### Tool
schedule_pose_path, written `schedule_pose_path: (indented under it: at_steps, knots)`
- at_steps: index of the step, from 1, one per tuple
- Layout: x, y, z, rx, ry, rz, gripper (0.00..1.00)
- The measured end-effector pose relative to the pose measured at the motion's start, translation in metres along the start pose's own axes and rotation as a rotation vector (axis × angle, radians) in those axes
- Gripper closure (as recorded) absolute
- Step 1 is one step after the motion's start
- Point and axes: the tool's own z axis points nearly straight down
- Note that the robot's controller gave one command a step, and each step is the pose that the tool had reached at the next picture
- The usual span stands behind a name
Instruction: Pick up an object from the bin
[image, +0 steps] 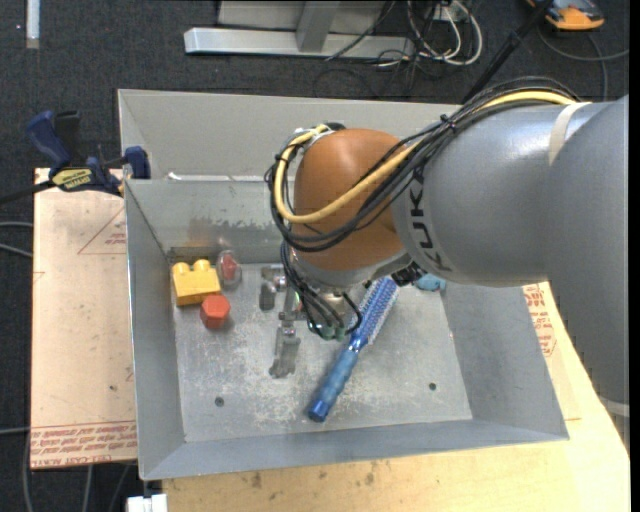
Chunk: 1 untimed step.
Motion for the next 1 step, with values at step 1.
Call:
schedule_pose_path:
  at_steps: [1]
  knots:
    - [0.0319, -0.1022, 0.0371, 0.003, -0.003, -0.230, 0.00]
